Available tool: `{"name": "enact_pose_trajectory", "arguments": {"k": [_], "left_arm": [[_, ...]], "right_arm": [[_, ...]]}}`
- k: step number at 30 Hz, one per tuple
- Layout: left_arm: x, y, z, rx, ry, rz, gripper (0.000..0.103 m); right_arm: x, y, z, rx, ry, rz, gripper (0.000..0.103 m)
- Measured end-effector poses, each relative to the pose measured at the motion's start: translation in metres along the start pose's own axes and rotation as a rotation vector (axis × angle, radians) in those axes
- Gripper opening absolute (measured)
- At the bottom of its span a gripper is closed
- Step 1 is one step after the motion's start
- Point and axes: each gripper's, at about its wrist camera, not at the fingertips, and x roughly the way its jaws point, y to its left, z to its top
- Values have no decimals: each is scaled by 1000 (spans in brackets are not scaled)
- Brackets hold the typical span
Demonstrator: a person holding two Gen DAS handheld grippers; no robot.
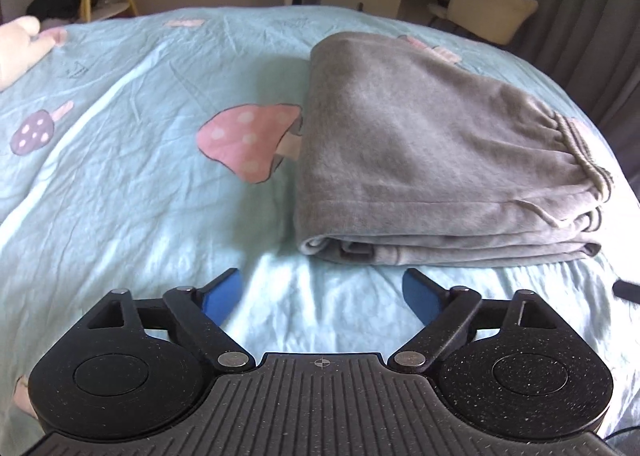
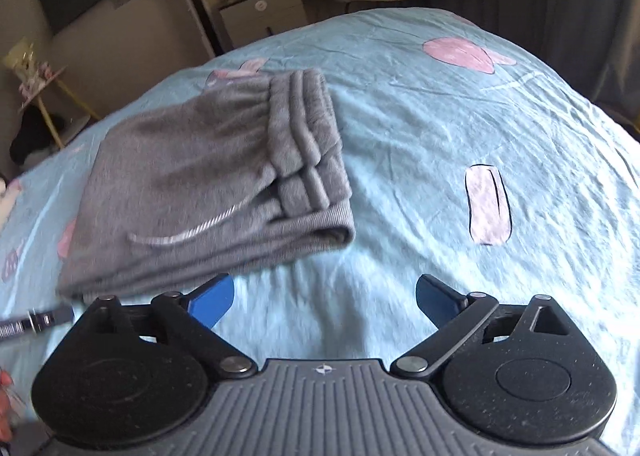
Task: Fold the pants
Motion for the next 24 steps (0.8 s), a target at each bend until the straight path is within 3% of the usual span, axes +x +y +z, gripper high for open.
{"name": "enact_pose_trajectory", "arguments": {"k": [3,10,14,19,24], "left_arm": [[-10,-13,-7,13,-22,-25,98],[-14,-36,-23,58,1,-17,101],[-20,-36,-26,23,-39,-27,101],[-6,-44,-26,25,-33,24,101],[3,-48,-26,53,-5,38,101]], "right_arm": [[-9,16,-18,-69,26,-7,99],[-10,32,-27,-89,-3,-171,99],[-4,35,-26,-181,-48,-142,99],[6,43,-16,-169,-76,-59,99],[18,43,-21,-210,-78,-87,99]]}}
